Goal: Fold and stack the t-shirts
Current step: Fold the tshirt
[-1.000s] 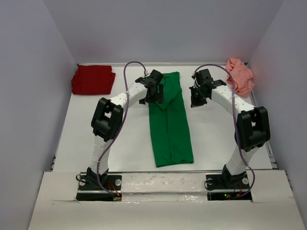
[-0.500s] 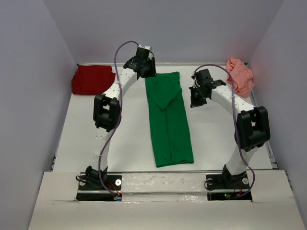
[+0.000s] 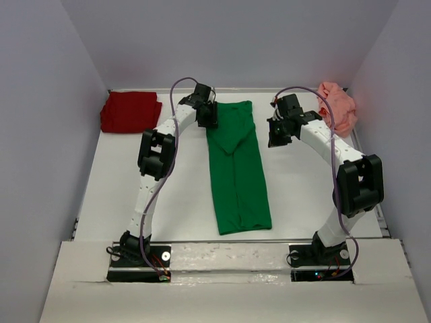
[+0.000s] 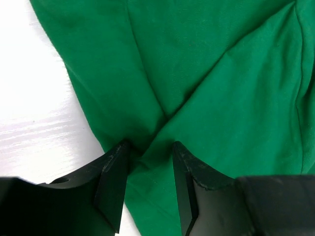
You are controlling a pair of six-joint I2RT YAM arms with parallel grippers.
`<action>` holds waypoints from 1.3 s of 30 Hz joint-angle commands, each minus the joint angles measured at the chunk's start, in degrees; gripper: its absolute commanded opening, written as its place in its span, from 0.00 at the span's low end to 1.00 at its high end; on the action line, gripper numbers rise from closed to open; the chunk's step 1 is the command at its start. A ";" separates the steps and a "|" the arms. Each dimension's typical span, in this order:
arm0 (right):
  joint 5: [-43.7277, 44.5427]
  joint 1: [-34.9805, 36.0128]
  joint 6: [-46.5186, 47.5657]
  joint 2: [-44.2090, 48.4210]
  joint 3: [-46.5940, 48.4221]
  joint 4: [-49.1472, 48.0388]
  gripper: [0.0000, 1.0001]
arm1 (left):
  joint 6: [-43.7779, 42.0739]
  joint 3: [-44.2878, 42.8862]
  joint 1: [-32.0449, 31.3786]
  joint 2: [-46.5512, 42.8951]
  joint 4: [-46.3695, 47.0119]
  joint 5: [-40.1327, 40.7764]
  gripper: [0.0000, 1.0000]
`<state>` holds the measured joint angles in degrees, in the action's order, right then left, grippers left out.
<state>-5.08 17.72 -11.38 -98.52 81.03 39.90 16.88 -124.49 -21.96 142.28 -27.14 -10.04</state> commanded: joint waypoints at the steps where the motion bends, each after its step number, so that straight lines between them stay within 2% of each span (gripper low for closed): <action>1: 0.42 0.39 0.57 1.14 1.67 -0.61 0.00 | -1.33 1.52 -0.28 -4.11 0.77 -1.47 0.50; 9: 0.34 0.39 0.39 0.70 1.41 -0.61 0.00 | -1.15 3.55 -0.28 -4.64 0.86 0.55 0.50; 19: -0.28 0.92 0.13 -0.80 1.14 -1.31 0.00 | -0.71 1.88 -0.63 -8.51 -2.66 6.00 0.49; 25: -0.37 0.92 -0.05 -0.53 1.49 -1.40 0.00 | -0.62 2.23 -0.81 -10.09 -2.92 6.26 0.49; 39: -0.10 0.92 0.21 0.52 0.88 -1.32 0.00 | -0.45 1.44 -1.42 -7.02 -2.22 4.33 0.50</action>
<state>-5.15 18.09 -11.42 -99.09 81.03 39.86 16.58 -122.23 -23.11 136.64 -29.19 -4.62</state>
